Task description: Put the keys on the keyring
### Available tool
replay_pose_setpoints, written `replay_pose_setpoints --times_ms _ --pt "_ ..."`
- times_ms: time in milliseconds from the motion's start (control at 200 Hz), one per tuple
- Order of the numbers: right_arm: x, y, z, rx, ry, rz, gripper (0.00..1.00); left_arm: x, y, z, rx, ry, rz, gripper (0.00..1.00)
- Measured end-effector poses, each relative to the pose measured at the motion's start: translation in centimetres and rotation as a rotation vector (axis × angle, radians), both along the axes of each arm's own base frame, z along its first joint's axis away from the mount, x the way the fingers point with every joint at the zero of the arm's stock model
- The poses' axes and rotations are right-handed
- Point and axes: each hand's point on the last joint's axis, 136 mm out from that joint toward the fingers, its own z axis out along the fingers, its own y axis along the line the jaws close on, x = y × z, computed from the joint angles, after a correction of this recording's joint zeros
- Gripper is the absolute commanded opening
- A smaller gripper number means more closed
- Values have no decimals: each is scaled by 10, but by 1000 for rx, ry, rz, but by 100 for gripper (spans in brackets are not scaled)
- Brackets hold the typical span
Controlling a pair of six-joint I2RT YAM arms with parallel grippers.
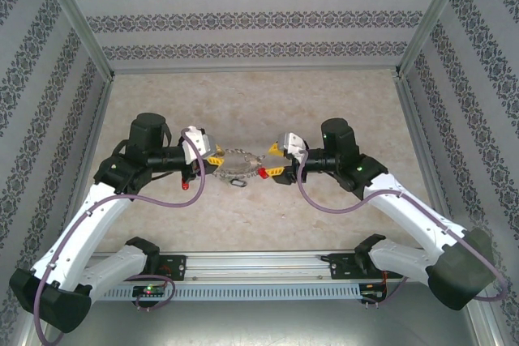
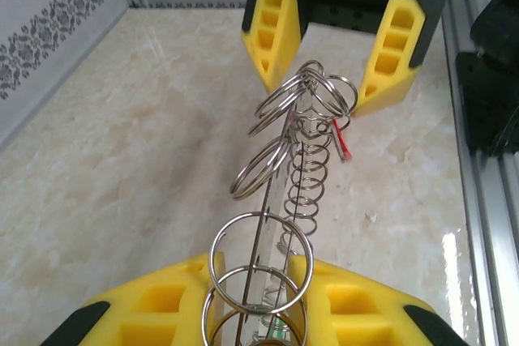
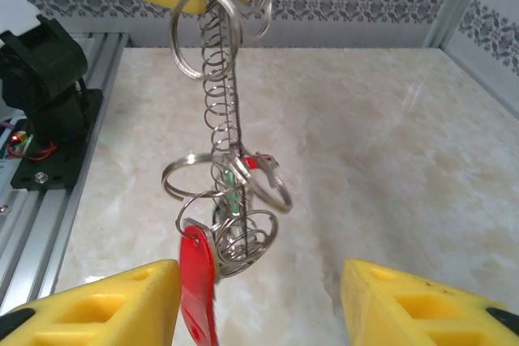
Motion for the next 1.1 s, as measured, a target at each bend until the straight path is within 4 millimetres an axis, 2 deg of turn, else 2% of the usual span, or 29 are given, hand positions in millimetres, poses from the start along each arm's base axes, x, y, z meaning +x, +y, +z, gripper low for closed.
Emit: replay_pose_setpoints --times_ms 155,290,370,610,754,909,1099 --pt "2 3 12 -29 -51 -35 57 -1 5 -11 65 -18 2 0" --pt "-11 24 30 -30 -117 23 58 -4 5 -22 118 -52 -28 0" --pt "-15 39 34 -35 -137 59 58 -7 5 -31 136 -54 -44 0" --pt "-16 74 10 -111 -102 124 57 -10 5 -38 181 -104 -69 0" --pt "-13 78 1 -139 -61 113 55 -10 8 -40 203 -138 -59 0" --pt "-11 81 -4 -149 -38 96 47 -9 11 -45 218 -144 -46 0" --pt "-12 91 -15 -183 -21 98 45 -8 9 -44 215 -157 -45 0"
